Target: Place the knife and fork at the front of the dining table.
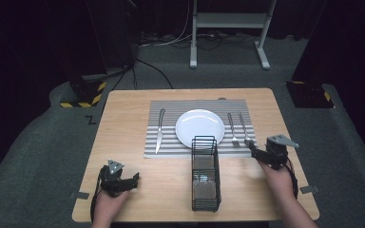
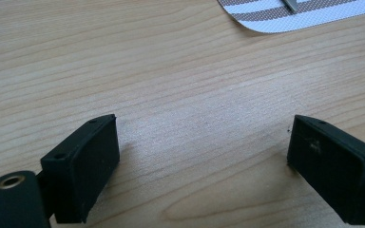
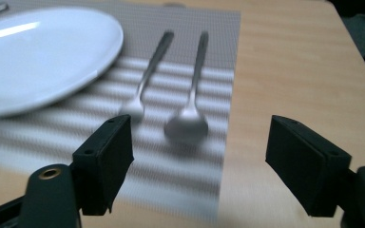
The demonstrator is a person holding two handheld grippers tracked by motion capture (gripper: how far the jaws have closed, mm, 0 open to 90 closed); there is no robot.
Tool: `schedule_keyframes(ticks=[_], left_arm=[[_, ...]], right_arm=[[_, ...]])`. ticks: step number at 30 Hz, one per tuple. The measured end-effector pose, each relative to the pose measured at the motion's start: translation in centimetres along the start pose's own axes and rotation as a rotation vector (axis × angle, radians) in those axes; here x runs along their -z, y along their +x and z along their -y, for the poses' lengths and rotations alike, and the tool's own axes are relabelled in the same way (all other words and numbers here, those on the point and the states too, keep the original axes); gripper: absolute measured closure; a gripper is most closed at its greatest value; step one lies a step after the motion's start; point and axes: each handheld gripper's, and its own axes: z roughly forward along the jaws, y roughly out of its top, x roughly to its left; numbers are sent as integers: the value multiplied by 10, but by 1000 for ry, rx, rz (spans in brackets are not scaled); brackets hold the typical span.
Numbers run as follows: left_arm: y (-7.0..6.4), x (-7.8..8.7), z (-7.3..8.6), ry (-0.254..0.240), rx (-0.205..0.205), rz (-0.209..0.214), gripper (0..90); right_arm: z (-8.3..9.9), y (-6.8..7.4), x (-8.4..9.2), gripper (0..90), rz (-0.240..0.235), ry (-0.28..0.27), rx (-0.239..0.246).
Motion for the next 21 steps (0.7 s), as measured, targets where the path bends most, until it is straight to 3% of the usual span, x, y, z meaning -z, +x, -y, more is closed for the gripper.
schedule_keyframes(ticks=[5, 9, 10, 12, 21], left_arm=[[0, 0, 0, -1, 1, -1, 104], [0, 0, 0, 0, 1, -2, 105], [-1, 0, 0, -1, 1, -3, 104], [-1, 0, 0, 0, 2, -5, 100], [-1, 0, 0, 1, 4, -5, 90]], right_arm=[[33, -5, 22, 185, -8, 74, 10], [54, -8, 31, 142, -59, 201, 42], [59, -7, 33, 133, -42, 199, 65], [63, -7, 39, 131, -56, 194, 77], [65, -5, 41, 119, -56, 197, 79]])
